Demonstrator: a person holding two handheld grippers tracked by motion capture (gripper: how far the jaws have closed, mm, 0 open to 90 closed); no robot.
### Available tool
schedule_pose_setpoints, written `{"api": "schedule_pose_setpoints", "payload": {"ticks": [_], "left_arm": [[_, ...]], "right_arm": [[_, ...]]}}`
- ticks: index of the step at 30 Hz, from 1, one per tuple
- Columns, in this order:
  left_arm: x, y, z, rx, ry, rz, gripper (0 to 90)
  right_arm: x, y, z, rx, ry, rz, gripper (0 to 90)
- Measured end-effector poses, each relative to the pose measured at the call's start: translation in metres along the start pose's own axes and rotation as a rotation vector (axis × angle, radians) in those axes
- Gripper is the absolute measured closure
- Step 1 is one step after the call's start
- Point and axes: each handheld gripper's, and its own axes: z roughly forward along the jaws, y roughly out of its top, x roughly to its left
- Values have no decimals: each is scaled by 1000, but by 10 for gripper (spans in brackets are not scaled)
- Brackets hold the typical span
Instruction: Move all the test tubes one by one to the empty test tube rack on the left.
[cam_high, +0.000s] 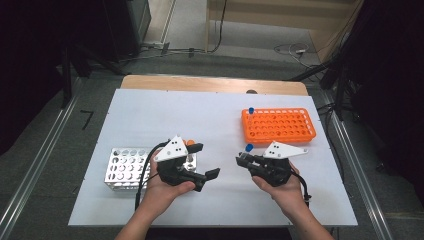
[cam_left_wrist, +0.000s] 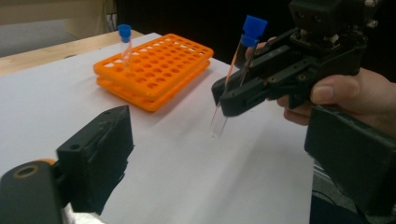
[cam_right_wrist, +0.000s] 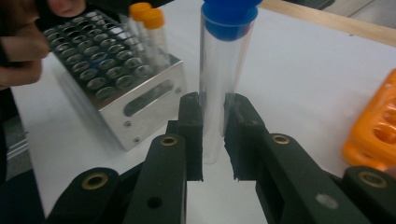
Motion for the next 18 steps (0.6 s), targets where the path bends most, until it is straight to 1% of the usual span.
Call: {"api": "schedule_pose_setpoints", "payload": {"ticks": [2, 4, 6, 8, 10, 12, 13, 18], "left_arm": [[-3, 0, 2, -2, -16, 4, 150], [-5, 1, 3, -6, -27, 7, 205], [-8, 1, 5, -14, -48, 13, 288], [-10, 1, 6, -9, -49, 20, 361], [-12, 1, 8, -14, -61, 16, 434], [-13, 1, 10, -15, -63, 18, 489], [-14, 1, 11, -14, -72, 18, 518], [-18, 1, 16, 4, -93, 40, 636]], "right_arm": [[6, 0, 2, 6, 15, -19, 750], [12, 1, 4, 13, 32, -28, 749], [16, 0, 7, 18, 42, -34, 749], [20, 0, 9, 25, 53, -43, 749], [25, 1, 11, 30, 68, -52, 750], [30, 1, 13, 32, 82, -64, 749], [32, 1, 14, 35, 89, -69, 749], [41, 2, 18, 46, 117, -85, 750]]}}
